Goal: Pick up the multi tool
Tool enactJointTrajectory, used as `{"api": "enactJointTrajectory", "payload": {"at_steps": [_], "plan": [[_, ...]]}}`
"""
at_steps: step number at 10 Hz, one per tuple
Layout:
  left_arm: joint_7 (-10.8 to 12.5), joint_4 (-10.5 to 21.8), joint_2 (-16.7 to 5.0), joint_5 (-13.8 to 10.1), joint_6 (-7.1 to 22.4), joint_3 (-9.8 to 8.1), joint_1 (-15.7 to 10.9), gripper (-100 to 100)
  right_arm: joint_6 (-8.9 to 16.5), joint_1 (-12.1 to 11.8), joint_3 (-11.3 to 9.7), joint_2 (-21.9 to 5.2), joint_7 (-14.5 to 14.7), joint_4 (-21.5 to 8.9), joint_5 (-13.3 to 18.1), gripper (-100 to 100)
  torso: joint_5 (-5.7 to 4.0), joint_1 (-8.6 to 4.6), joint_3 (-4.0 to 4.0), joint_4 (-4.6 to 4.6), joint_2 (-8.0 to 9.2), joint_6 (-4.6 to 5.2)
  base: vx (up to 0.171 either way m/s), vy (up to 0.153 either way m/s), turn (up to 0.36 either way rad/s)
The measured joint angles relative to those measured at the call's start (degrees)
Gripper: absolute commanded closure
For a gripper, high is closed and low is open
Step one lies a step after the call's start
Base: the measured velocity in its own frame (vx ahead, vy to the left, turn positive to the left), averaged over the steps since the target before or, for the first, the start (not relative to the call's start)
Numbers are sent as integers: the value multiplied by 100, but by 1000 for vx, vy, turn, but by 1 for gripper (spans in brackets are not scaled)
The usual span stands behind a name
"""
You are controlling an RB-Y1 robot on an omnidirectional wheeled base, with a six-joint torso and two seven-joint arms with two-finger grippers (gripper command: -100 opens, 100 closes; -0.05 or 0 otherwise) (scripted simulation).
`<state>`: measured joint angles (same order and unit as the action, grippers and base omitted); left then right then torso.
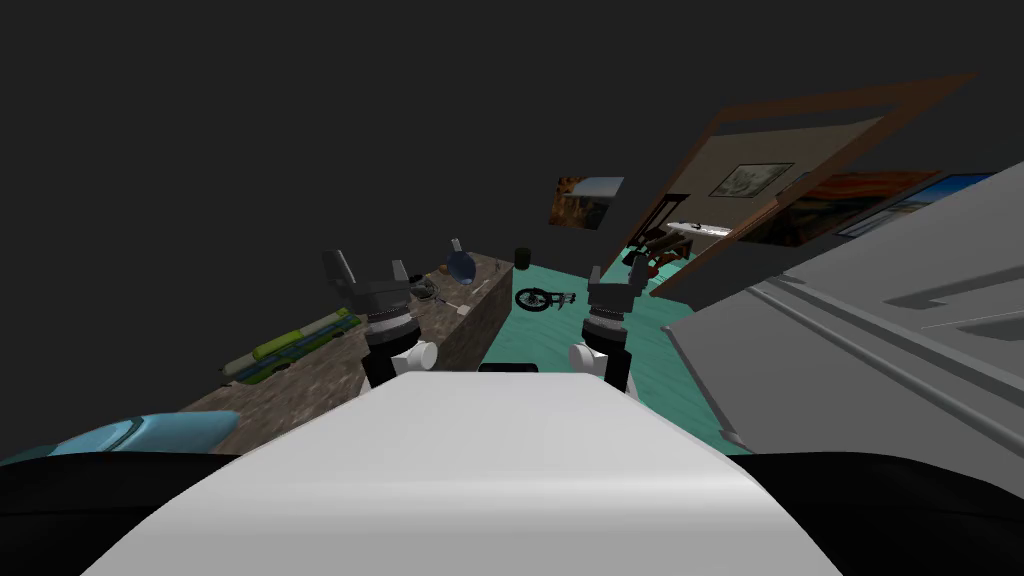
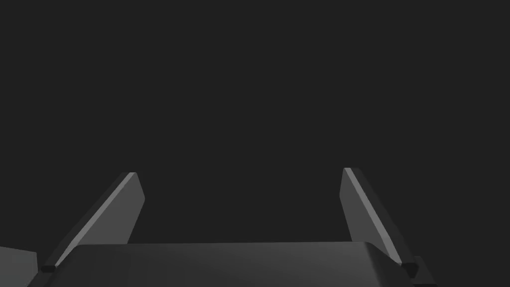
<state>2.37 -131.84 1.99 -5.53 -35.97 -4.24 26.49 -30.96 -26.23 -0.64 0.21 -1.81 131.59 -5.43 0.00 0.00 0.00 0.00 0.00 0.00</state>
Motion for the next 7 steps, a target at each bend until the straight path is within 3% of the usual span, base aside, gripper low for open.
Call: {"api": "enactJointTrajectory", "payload": {"at_steps": [5, 7], "plan": [[166, 60, -804, -76, 506, -218, -153, -100, 0, 0, 0, 0, 0, 0, 0, 0, -2, -8, -5, -2, -8, -1, 17, -26, 98], [311, 144, -1043, -145, 826, -426, -283, -100, 0, -1, 0, 0, 0, 0, 0, 0, -4, -17, -7, -3, -13, -1, 27, -44, 99]]}}
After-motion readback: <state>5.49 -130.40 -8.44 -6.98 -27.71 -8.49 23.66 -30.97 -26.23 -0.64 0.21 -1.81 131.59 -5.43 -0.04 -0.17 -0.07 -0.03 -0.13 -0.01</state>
